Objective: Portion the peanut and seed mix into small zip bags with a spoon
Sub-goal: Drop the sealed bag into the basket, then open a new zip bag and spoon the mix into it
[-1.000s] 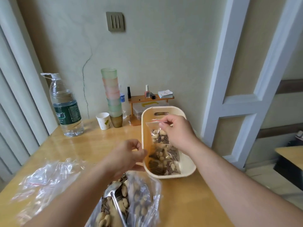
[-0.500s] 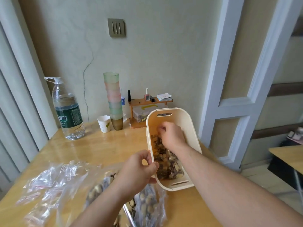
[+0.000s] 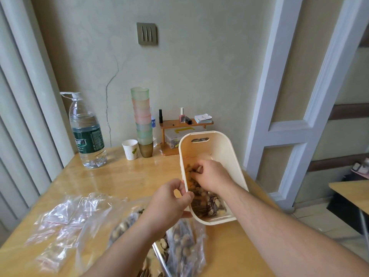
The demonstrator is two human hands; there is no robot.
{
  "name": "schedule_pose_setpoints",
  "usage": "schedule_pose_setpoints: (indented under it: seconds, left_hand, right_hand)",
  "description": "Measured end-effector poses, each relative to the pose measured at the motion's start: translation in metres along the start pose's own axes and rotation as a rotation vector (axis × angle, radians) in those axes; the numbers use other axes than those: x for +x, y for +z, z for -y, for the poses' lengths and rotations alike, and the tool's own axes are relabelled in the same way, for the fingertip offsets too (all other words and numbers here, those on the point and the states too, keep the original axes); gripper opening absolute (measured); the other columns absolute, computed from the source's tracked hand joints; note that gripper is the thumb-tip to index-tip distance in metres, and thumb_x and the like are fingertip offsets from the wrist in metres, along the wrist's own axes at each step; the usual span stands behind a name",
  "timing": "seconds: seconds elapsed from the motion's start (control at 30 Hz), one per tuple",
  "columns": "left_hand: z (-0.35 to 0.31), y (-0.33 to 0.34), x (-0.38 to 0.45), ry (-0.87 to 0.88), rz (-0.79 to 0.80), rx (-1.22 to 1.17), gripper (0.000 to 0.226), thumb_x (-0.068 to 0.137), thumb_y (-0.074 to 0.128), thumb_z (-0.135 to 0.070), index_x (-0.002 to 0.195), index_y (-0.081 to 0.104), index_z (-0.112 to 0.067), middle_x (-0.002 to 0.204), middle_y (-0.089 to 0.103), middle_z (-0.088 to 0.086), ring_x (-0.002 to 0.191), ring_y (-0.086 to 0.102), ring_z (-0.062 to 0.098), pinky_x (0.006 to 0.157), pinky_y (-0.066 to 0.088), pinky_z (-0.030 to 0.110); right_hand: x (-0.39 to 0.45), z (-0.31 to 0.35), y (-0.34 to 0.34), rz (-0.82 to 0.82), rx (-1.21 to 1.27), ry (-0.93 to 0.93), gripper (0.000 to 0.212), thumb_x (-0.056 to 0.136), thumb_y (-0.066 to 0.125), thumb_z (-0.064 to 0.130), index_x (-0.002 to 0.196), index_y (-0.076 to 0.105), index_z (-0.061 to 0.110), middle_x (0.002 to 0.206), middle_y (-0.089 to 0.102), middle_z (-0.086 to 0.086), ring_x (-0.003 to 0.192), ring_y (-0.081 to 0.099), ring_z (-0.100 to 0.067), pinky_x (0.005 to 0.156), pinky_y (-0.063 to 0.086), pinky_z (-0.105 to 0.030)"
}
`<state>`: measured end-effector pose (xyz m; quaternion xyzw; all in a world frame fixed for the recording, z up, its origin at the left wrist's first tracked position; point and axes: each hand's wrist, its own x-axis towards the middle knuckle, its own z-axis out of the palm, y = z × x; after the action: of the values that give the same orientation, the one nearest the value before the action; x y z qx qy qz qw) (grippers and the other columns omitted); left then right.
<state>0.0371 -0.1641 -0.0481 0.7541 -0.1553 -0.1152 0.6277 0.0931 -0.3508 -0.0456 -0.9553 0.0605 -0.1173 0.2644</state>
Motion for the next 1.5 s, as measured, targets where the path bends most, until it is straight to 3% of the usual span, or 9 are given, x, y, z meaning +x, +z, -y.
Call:
schedule_pose_setpoints:
  seconds: [0.27, 0.47, 0.57, 0.73, 0.93, 1.1, 1.23, 1.37, 1.5]
  left_hand:
    - [0.003, 0.002, -0.002, 0.004, -0.006, 0.013, 0.025, 0.101, 0.067, -0.013, 0.089, 0.050, 0.001, 0.098, 0.078, 0.015, 0.090, 0.079, 0.028, 0.078, 0.066, 0.046]
    - [0.003, -0.001, 0.011, -0.011, -0.031, -0.008, 0.028, 0.102, 0.066, -0.015, 0.095, 0.049, 0.006, 0.101, 0.078, 0.014, 0.092, 0.079, 0.026, 0.077, 0.066, 0.047]
    - [0.009, -0.002, 0.024, 0.003, -0.080, 0.007, 0.029, 0.101, 0.067, -0.020, 0.094, 0.050, 0.002, 0.102, 0.076, 0.016, 0.092, 0.078, 0.027, 0.074, 0.066, 0.046]
    - [0.010, -0.002, 0.045, -0.025, -0.183, 0.065, 0.022, 0.101, 0.064, -0.021, 0.087, 0.054, -0.007, 0.093, 0.069, 0.020, 0.089, 0.073, 0.030, 0.068, 0.067, 0.042]
    - [0.005, -0.009, 0.056, 0.007, -0.182, 0.201, 0.019, 0.100, 0.061, -0.020, 0.083, 0.057, -0.011, 0.072, 0.066, 0.006, 0.056, 0.057, 0.012, 0.048, 0.049, 0.022]
    - [0.009, -0.007, 0.066, -0.035, -0.233, 0.199, 0.020, 0.099, 0.060, -0.025, 0.086, 0.058, -0.010, 0.084, 0.070, 0.013, 0.076, 0.072, 0.028, 0.047, 0.054, 0.026]
    - [0.009, -0.011, 0.069, -0.066, -0.190, 0.162, 0.027, 0.102, 0.061, -0.032, 0.092, 0.062, -0.006, 0.097, 0.070, 0.018, 0.092, 0.075, 0.032, 0.062, 0.066, 0.044]
    - [0.005, -0.030, 0.049, 0.090, -0.153, 0.368, 0.039, 0.101, 0.058, -0.055, 0.091, 0.063, -0.017, 0.084, 0.072, 0.002, 0.080, 0.071, 0.020, 0.073, 0.063, 0.044]
    - [0.011, -0.079, 0.008, 0.200, -0.153, 0.633, 0.024, 0.102, 0.061, -0.046, 0.093, 0.067, -0.025, 0.083, 0.068, -0.016, 0.077, 0.062, 0.002, 0.069, 0.050, 0.027]
  right_hand:
    - [0.004, 0.009, 0.011, -0.089, -0.084, -0.051, 0.028, 0.095, 0.070, 0.028, 0.123, 0.067, 0.030, 0.118, 0.068, 0.001, 0.106, 0.065, -0.023, 0.091, 0.057, -0.039]
    - [-0.014, 0.019, -0.012, -0.093, 0.039, -0.077, 0.030, 0.099, 0.065, 0.031, 0.128, 0.069, 0.031, 0.124, 0.064, 0.006, 0.111, 0.063, -0.020, 0.087, 0.050, -0.030]
    - [-0.043, 0.019, -0.024, -0.228, 0.169, -0.193, 0.013, 0.093, 0.070, 0.030, 0.104, 0.074, 0.036, 0.107, 0.063, 0.018, 0.091, 0.061, -0.003, 0.082, 0.049, -0.019]
    - [-0.099, 0.008, -0.002, -0.417, 0.298, -0.416, 0.015, 0.088, 0.074, 0.007, 0.090, 0.078, 0.020, 0.084, 0.063, 0.016, 0.069, 0.057, -0.011, 0.068, 0.045, -0.015]
    - [-0.113, 0.013, 0.034, -0.521, 0.261, -0.624, 0.011, 0.088, 0.072, 0.002, 0.095, 0.079, 0.008, 0.091, 0.070, -0.001, 0.081, 0.065, -0.013, 0.071, 0.055, -0.026]
    - [-0.110, 0.008, 0.053, -0.491, 0.257, -0.547, 0.009, 0.089, 0.070, 0.005, 0.092, 0.077, 0.010, 0.086, 0.066, 0.004, 0.069, 0.048, 0.004, 0.066, 0.043, -0.013]
    - [-0.116, 0.011, 0.067, -0.421, 0.267, -0.535, 0.011, 0.085, 0.074, 0.001, 0.088, 0.077, 0.011, 0.085, 0.061, 0.012, 0.070, 0.045, 0.014, 0.070, 0.036, -0.005]
    - [-0.117, 0.023, 0.069, -0.186, 0.249, -0.539, 0.010, 0.090, 0.071, 0.016, 0.095, 0.078, 0.022, 0.088, 0.064, 0.013, 0.072, 0.057, -0.004, 0.067, 0.052, -0.026]
    - [-0.112, 0.040, 0.064, 0.071, 0.041, -0.501, 0.021, 0.098, 0.059, 0.032, 0.113, 0.074, 0.037, 0.105, 0.064, 0.016, 0.093, 0.060, -0.010, 0.079, 0.052, -0.032]
